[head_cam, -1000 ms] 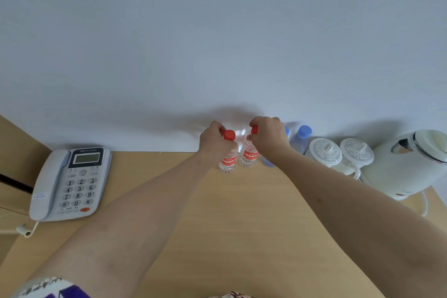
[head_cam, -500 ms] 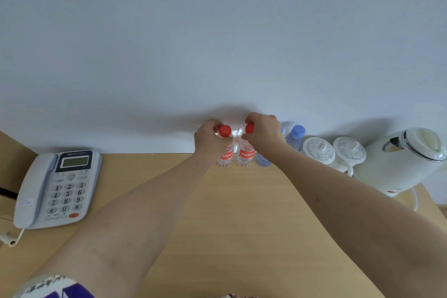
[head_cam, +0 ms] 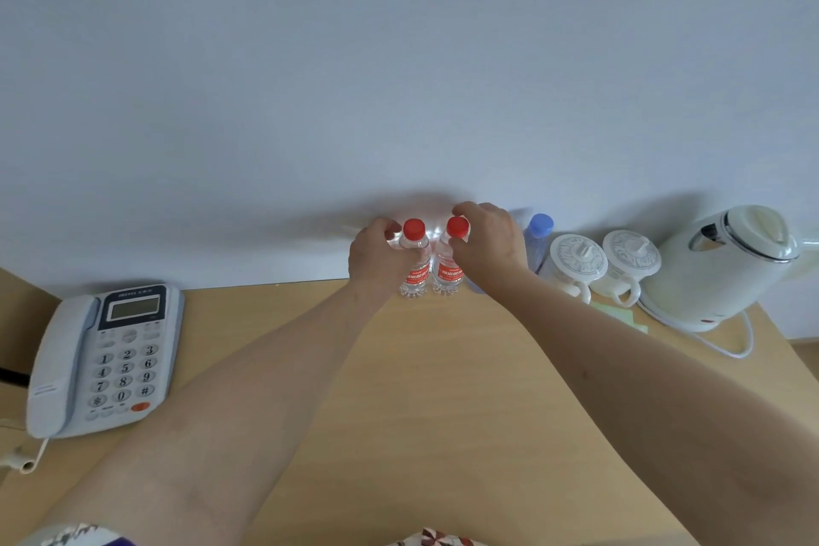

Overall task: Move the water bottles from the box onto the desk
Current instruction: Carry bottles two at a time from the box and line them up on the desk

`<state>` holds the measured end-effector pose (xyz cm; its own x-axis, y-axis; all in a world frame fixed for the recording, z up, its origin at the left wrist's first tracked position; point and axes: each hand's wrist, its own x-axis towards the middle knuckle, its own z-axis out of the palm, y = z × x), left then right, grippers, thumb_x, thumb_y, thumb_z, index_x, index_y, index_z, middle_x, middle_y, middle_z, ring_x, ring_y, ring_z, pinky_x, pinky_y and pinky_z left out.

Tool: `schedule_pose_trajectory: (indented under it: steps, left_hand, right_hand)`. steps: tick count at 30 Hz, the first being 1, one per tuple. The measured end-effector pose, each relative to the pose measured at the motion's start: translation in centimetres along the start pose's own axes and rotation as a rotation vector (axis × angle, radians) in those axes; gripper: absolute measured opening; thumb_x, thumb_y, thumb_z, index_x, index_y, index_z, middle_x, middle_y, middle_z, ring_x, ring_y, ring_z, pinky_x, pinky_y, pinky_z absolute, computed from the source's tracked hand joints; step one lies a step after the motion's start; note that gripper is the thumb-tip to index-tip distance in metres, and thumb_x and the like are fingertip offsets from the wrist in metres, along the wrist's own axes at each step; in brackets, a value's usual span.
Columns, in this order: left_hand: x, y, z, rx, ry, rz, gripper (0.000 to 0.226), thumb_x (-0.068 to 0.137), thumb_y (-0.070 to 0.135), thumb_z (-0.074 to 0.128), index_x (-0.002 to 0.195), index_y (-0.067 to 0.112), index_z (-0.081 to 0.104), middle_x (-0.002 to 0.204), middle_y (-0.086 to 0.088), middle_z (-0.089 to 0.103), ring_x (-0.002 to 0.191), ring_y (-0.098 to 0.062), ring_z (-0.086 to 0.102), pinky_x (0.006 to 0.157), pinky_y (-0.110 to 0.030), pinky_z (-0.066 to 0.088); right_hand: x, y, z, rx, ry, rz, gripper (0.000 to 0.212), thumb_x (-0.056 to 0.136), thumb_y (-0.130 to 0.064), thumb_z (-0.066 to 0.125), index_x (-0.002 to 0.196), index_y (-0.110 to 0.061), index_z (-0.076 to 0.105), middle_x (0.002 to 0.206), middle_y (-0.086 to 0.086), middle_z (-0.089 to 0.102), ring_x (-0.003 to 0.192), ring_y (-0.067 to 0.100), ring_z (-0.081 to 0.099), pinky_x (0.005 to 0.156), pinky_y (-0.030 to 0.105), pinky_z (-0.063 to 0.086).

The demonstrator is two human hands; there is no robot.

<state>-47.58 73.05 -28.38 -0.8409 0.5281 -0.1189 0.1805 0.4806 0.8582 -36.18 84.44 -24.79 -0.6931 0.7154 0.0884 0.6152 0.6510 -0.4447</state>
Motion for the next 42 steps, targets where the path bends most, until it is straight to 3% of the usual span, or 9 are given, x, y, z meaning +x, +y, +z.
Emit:
schedule_pose_trajectory:
  steps: [5,10,18,22,30,36,42]
  left_hand:
    - [-1.2,0.6,-0.9,0.19,0.0,0.134,0.054,0.079,0.032,0.086,0.125,0.016,0.063,0.13,-0.007,0.06,0.121,-0.026,0.054,0.091,-0.032,0.043]
    - [-3.8,3.5,-0.3,0.486,0.02,0.312,0.036,0.084,0.032,0.074,0.117,0.022,0.066,0.127,-0.004,0.059,0.127,-0.034,0.044,0.099,-0.04,0.041]
    - [-13.1,10.8,8.1,0.678,-0.135,0.635,0.054,0.082,0.042,0.072,0.132,0.023,0.062,0.135,-0.006,0.057,0.128,-0.034,0.044,0.103,-0.042,0.038]
    - [-20.9,14.5,15.5,0.699,-0.236,0.744,0.052,0.087,0.048,0.065,0.133,0.024,0.059,0.142,-0.005,0.053,0.133,-0.033,0.041,0.105,-0.043,0.038]
    - [-39.9,20.8,31.0,0.676,-0.558,1.037,0.057,0.09,0.051,0.058,0.141,0.025,0.053,0.151,-0.007,0.047,0.139,-0.031,0.037,0.108,-0.045,0.038]
    - [-55.1,24.4,40.2,0.661,-0.816,1.275,0.058,0.093,0.052,0.058,0.142,0.023,0.051,0.151,-0.009,0.045,0.139,-0.03,0.036,0.11,-0.042,0.037]
    - [-69.6,26.9,49.1,0.651,-1.024,1.517,0.057,0.091,0.052,0.06,0.141,0.025,0.055,0.148,-0.007,0.049,0.137,-0.029,0.04,0.109,-0.04,0.039]
  right_hand:
    - [-2.2,0.7,-0.2,0.009,0.011,0.055,0.041,0.091,-0.012,0.063,0.131,-0.018,0.063,0.125,0.009,0.064,0.119,0.032,0.053,0.084,0.033,0.039]
    - [-5.6,2.3,-2.3,-0.052,-0.003,0.071,0.051,0.089,-0.02,0.069,0.139,-0.017,0.056,0.129,0.012,0.061,0.121,0.036,0.051,0.097,0.042,0.043]
    - [-14.9,11.7,-10.3,-0.184,0.085,0.26,0.057,0.087,-0.033,0.071,0.14,-0.024,0.052,0.141,0.007,0.052,0.133,0.033,0.04,0.105,0.044,0.034]
    - [-22.8,19.1,-15.2,-0.248,0.113,0.398,0.057,0.087,-0.038,0.07,0.139,-0.025,0.05,0.146,0.008,0.047,0.136,0.033,0.037,0.107,0.044,0.031]
    - [-42.3,32.3,-24.1,-0.236,0.226,0.742,0.057,0.088,-0.039,0.071,0.137,-0.021,0.05,0.139,0.007,0.05,0.131,0.032,0.041,0.103,0.042,0.035]
    - [-56.4,39.4,-29.4,-0.203,0.325,1.046,0.058,0.085,-0.043,0.073,0.134,-0.02,0.05,0.134,0.009,0.052,0.128,0.034,0.046,0.1,0.043,0.039]
    - [-69.4,45.5,-32.4,-0.17,0.442,1.375,0.065,0.084,-0.044,0.075,0.14,-0.023,0.048,0.141,0.009,0.052,0.13,0.033,0.047,0.104,0.046,0.041]
